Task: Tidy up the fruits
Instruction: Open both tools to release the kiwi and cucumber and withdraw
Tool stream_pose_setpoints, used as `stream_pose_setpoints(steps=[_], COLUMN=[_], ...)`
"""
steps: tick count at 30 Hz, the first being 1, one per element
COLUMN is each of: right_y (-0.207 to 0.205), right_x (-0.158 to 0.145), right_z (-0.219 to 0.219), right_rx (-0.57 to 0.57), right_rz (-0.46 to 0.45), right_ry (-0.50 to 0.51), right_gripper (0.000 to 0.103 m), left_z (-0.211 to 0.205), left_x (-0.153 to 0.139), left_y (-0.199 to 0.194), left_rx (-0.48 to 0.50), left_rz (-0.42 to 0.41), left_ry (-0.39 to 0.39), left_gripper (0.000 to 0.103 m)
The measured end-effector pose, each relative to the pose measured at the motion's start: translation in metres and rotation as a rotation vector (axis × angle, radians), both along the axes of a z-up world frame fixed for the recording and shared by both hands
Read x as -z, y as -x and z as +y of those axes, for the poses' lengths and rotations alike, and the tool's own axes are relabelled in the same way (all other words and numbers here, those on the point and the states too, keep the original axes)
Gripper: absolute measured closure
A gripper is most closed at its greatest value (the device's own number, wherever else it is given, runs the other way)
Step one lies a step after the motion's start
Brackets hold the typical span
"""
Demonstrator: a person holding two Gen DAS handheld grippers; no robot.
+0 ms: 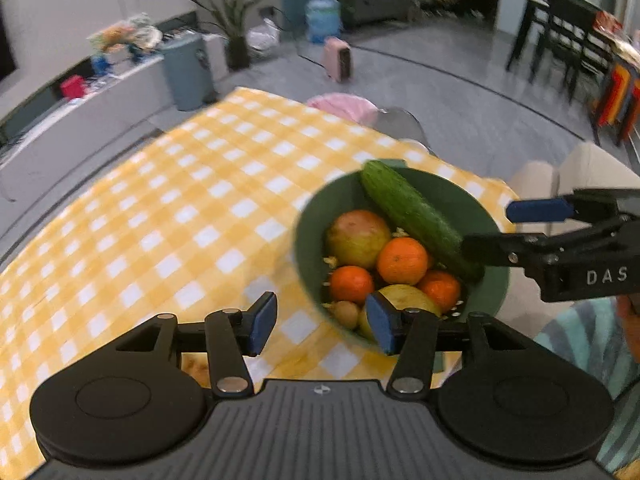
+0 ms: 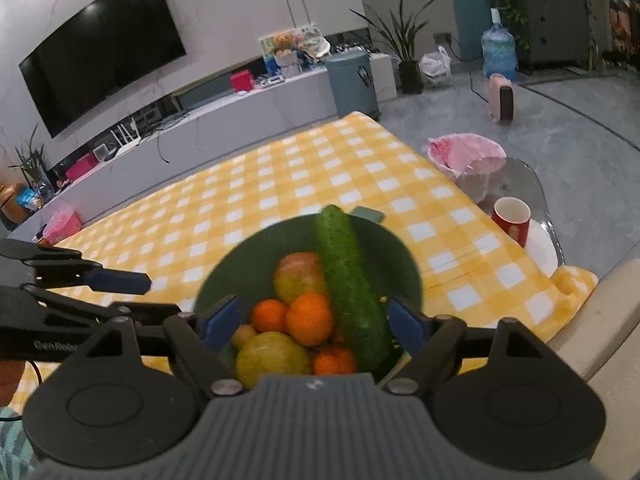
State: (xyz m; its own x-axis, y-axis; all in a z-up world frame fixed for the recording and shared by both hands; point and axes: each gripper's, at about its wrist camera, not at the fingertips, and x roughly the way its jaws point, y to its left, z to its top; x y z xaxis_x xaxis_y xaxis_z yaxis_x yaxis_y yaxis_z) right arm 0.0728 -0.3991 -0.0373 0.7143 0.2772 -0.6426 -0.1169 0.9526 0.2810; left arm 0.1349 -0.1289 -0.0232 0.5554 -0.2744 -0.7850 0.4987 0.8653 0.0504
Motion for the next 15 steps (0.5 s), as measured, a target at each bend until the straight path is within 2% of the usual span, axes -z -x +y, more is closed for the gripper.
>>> stream_pose_setpoints(steps=[4,12,15], right_y=[0.013,0.030,0.037], right_x=[-0.006,0.003,0.009], right_z=[0.023,0.068,0.089], right_rx=[-0.017,-0.084,-0.092], right_rz=[-0.028,0.000,0.006], right_ry=[0.012,0.028,0.114], right_gripper=[0.024,0.024,0.024], left_z=[0.020,0.061,0.075], left_x=[-0.008,-0.008,-0.004], left_y=[0.014,0.044,0.054], left_rx=[-0.058,-0.127,-0.148], left_rz=[-0.037,-0.043,-0.040], left_ry=[-0.019,-0.007,0.004], left_gripper=[0.039,0.036,0.036])
